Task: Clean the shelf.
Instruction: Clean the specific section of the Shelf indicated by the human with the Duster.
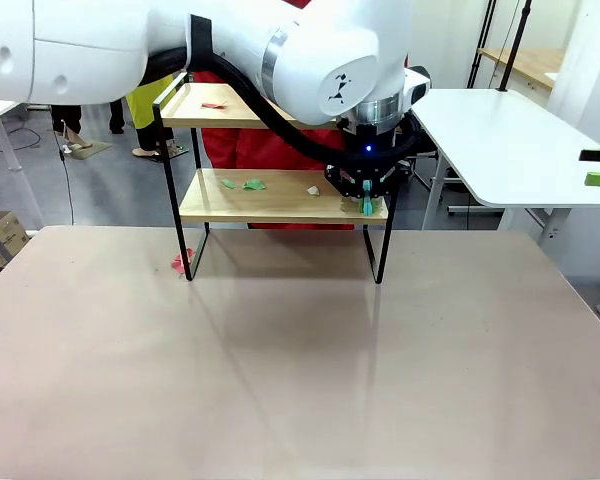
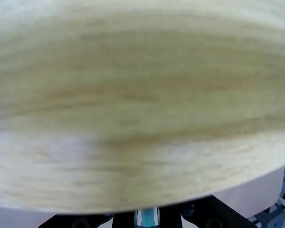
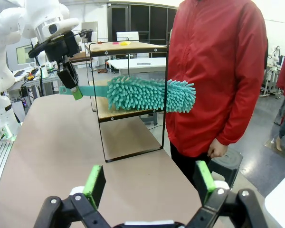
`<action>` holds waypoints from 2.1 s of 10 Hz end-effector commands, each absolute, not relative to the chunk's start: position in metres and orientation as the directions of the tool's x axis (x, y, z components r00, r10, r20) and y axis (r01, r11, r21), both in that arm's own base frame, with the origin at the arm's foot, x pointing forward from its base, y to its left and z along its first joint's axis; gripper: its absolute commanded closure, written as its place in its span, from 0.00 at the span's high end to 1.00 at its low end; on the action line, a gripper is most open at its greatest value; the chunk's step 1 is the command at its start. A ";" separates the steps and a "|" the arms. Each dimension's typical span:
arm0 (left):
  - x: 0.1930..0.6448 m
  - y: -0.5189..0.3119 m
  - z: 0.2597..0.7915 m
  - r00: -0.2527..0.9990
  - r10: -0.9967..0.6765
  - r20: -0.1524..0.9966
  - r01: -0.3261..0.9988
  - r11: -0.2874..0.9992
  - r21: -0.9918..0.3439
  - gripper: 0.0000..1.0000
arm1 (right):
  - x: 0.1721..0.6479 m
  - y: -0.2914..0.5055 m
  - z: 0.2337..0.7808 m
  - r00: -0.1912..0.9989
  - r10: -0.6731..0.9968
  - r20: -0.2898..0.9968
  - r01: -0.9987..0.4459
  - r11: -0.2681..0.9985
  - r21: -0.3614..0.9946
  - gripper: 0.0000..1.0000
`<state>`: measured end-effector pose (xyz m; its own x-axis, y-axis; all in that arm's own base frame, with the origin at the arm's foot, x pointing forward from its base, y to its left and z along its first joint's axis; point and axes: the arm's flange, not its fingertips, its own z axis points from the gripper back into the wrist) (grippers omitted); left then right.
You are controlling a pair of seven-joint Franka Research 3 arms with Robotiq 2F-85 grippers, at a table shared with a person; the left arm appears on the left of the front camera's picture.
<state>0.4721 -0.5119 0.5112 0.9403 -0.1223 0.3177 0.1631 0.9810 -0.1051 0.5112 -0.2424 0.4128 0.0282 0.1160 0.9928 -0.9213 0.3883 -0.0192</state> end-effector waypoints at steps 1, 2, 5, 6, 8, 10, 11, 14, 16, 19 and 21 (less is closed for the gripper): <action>0.466 -0.510 0.500 0.939 -0.085 0.332 0.120 0.989 -0.088 0.13 | 0.510 -0.241 0.415 0.025 0.116 0.993 -0.922 0.387 -0.022 1.00; 0.467 -0.508 0.490 0.946 -0.074 0.315 0.108 0.990 -0.092 0.13 | 0.510 -0.241 0.415 0.025 0.116 0.993 -0.922 0.387 -0.022 1.00; 0.472 -0.498 0.477 0.954 -0.092 0.284 0.137 0.980 -0.143 0.13 | 0.510 -0.241 0.415 0.025 0.116 0.993 -0.922 0.387 -0.022 1.00; 0.475 -0.511 0.491 0.945 -0.095 0.312 0.134 0.985 -0.107 0.13 | 0.510 -0.241 0.415 0.025 0.116 0.993 -0.922 0.387 -0.022 1.00; 0.477 -0.511 0.492 0.944 -0.090 0.318 0.135 0.983 -0.124 0.13 | 0.510 -0.241 0.415 0.025 0.116 0.993 -0.922 0.387 -0.022 1.00; 0.472 -0.499 0.498 0.949 -0.068 0.307 0.101 0.991 -0.091 0.13 | 0.510 -0.241 0.415 0.025 0.116 0.993 -0.922 0.387 -0.022 1.00; 0.469 -0.494 0.499 0.952 -0.060 0.301 0.088 0.993 -0.081 0.13 | 0.510 -0.241 0.415 0.025 0.116 0.993 -0.922 0.387 -0.022 1.00; 0.462 -0.480 0.499 0.955 -0.047 0.292 0.071 0.995 -0.072 0.13 | 0.510 -0.241 0.415 0.025 0.116 0.993 -0.922 0.387 -0.022 1.00; 0.458 -0.473 0.495 0.958 -0.050 0.281 0.071 0.995 -0.065 0.13 | 0.510 -0.241 0.415 0.025 0.116 0.993 -0.922 0.387 -0.022 1.00; 0.450 -0.464 0.491 0.956 -0.058 0.288 0.076 0.996 -0.051 0.13 | 0.510 -0.241 0.415 0.025 0.116 0.993 -0.922 0.387 -0.022 1.00; 0.443 -0.454 0.489 0.954 -0.057 0.295 0.076 0.996 -0.052 0.13 | 0.510 -0.241 0.415 0.025 0.116 0.993 -0.922 0.387 -0.022 1.00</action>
